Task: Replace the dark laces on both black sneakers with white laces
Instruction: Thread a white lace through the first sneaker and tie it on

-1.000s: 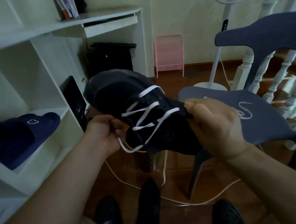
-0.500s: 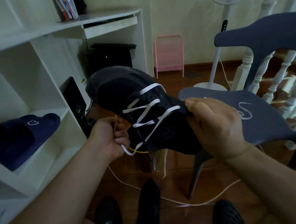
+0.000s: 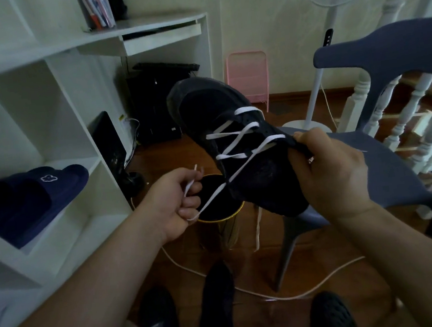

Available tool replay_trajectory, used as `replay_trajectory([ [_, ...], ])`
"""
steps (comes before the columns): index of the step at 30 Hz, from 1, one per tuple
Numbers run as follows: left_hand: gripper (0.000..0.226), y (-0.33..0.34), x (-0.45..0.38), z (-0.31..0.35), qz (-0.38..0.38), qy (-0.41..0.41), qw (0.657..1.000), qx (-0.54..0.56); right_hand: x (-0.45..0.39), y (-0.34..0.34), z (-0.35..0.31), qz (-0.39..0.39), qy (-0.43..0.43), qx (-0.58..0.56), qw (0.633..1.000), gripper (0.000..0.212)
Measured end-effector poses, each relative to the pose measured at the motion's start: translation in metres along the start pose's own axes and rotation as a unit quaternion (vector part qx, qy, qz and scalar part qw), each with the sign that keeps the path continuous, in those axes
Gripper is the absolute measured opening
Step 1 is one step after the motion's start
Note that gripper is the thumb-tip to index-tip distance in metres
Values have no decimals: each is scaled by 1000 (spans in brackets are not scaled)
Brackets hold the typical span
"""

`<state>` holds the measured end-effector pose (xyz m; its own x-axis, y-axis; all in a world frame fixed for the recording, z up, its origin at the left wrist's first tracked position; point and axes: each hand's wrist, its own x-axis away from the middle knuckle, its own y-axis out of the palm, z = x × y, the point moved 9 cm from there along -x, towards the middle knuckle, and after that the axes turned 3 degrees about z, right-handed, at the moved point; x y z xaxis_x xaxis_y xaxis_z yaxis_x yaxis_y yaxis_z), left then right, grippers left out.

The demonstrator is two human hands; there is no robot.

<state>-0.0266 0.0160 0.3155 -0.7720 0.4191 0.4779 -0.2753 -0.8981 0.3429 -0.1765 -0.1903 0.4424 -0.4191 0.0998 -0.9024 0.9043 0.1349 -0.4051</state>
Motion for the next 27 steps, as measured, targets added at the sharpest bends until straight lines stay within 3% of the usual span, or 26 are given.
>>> replay_trajectory([
  [5,13,29,19,3,-117,41,991,-58,12,23,33,-96,225,-118,962,10],
  [8,12,48,32,2,-184,62,978,-72,24,40,45,-113,312,-184,925,15],
  [10,11,53,35,4,-190,85,975,-73,31,50,48,-125,349,-217,903,18],
  [14,20,57,39,11,-169,150,969,-97,37,57,44,-141,378,-257,878,19],
  [19,14,56,43,16,-141,249,931,-227,38,58,36,-147,401,-302,852,10],
  [27,12,62,46,6,-182,243,875,-376,35,56,34,-133,390,-310,857,12],
])
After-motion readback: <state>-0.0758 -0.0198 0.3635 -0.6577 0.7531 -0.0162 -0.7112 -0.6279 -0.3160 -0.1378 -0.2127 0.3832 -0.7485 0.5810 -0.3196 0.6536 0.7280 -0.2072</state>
